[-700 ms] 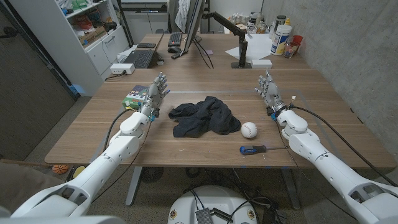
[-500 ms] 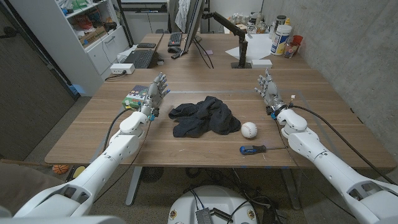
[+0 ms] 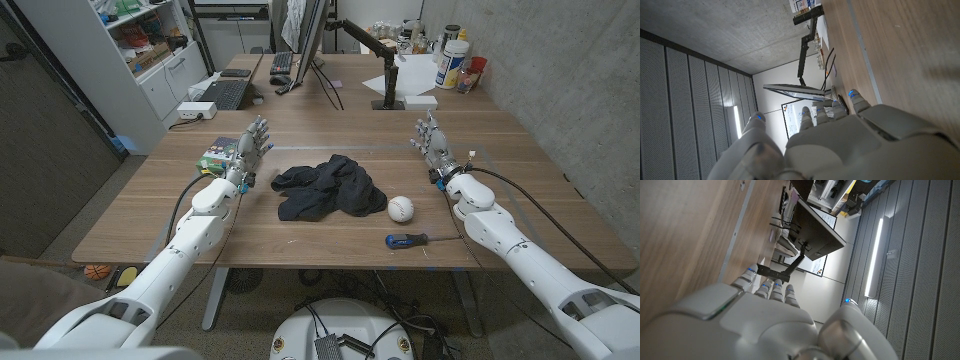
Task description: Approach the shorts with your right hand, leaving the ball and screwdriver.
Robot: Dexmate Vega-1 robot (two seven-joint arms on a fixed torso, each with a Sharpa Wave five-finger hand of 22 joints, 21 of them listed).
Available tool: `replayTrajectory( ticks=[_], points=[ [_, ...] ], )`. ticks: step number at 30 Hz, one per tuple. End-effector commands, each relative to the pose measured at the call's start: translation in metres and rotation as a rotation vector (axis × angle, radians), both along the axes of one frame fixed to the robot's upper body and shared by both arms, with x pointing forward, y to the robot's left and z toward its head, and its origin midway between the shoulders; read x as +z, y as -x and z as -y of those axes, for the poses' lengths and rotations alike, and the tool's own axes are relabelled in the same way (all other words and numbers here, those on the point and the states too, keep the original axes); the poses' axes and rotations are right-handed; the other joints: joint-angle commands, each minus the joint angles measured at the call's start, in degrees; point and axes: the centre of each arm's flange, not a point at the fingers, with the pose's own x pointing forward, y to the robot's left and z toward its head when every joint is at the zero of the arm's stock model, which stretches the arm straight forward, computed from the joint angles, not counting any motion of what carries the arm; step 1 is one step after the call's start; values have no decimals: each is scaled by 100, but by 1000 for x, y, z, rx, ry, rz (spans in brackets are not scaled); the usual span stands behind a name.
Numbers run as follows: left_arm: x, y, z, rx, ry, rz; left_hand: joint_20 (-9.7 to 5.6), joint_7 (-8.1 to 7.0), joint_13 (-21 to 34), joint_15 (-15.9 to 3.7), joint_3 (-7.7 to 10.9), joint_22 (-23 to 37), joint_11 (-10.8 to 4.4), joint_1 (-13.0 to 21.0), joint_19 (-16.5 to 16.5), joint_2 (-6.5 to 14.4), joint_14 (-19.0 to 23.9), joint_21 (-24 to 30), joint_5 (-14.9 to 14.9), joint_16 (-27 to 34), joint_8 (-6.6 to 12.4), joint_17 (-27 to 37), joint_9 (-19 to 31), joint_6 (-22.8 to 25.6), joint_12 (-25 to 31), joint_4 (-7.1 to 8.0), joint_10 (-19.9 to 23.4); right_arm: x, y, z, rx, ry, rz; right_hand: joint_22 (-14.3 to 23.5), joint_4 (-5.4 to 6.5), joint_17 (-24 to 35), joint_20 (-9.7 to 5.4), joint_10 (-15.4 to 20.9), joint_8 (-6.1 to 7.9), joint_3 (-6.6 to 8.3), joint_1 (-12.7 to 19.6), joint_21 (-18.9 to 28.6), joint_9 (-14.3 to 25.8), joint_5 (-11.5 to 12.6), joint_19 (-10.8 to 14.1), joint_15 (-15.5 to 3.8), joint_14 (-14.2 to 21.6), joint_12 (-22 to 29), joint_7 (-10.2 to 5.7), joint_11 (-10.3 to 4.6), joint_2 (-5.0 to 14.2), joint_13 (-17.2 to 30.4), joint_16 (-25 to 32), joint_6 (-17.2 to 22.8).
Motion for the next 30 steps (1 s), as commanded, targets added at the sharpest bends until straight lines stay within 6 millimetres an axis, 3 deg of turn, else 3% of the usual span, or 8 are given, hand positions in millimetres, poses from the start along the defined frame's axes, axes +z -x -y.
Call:
replayTrajectory(
  ticks=[1,30],
  points=[
    [2,0,-2,0,-6,1,58,-53,16,-5,37,7,14,63,-14,35,-85,38,21,25,36,20,22,13,58,-16,-54,6,9,-1,-26,41,56,15,-17,11,11,6,32,18,63,-33,11,39,44,-18,-69,31,-54,20,9,20,29,16],
    [12,4,-3,-14,-41,24,59,-56,13,14,34,7,26,61,-39,45,-135,39,18,24,30,19,22,4,74,-35,-52,18,34,1,-61,206,150,15,-52,-1,-28,-27,25,15,111,-145,9,42,-5,-129,-149,24,-132,-82,35,14,15,19]
  ],
)
